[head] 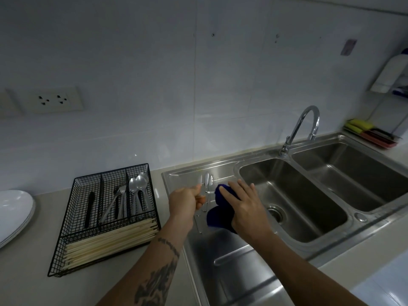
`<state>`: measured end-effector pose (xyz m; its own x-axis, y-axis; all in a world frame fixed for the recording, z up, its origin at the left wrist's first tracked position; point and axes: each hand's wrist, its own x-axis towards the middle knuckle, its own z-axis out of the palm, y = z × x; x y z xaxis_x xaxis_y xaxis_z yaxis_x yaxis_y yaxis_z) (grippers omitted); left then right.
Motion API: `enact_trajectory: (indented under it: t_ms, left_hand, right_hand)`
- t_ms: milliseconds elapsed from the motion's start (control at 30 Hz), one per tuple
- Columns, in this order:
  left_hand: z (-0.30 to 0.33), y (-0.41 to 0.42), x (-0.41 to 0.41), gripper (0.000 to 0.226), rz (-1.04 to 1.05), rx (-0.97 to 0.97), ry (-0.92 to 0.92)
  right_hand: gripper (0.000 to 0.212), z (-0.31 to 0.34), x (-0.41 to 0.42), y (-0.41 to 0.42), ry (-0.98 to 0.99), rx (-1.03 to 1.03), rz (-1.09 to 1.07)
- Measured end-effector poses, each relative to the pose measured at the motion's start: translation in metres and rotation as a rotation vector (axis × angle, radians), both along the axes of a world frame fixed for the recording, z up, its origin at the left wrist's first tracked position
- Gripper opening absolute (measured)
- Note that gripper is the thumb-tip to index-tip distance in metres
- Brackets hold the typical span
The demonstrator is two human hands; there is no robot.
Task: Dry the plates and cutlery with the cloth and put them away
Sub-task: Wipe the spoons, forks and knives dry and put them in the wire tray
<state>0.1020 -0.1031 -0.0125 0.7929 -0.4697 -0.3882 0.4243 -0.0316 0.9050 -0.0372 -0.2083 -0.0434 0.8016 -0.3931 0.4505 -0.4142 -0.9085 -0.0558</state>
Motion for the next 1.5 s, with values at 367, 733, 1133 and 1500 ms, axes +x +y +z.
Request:
enact_trajectory:
  t_ms: [367, 733, 1133, 1500]
  left_hand:
    - [0.003, 0.007, 0.017, 0.012, 0.0, -0.012, 0.041]
    - [-0.002, 0.009, 0.026, 0.011, 0.034, -0.151, 0.184]
    - [-0.027, 0.05, 0.062, 0.014, 0.331, -0.168, 0.218]
    - [-0.038, 0.091, 0.136, 0.019, 0.44, 0.029, -0.144]
  right_hand:
    - [0.076, 0.008, 0.002, -0.01, 0.006, 0.017, 0.034]
    - [0.078, 0.016, 0.037, 0.018, -0.012, 0.123, 0.062]
    - [0.082, -0.003, 0.075, 0.038, 0.125, 0.06, 0.192]
    - [0.076, -0.028, 0.102, 0.034, 0.15, 0.188, 0.17]
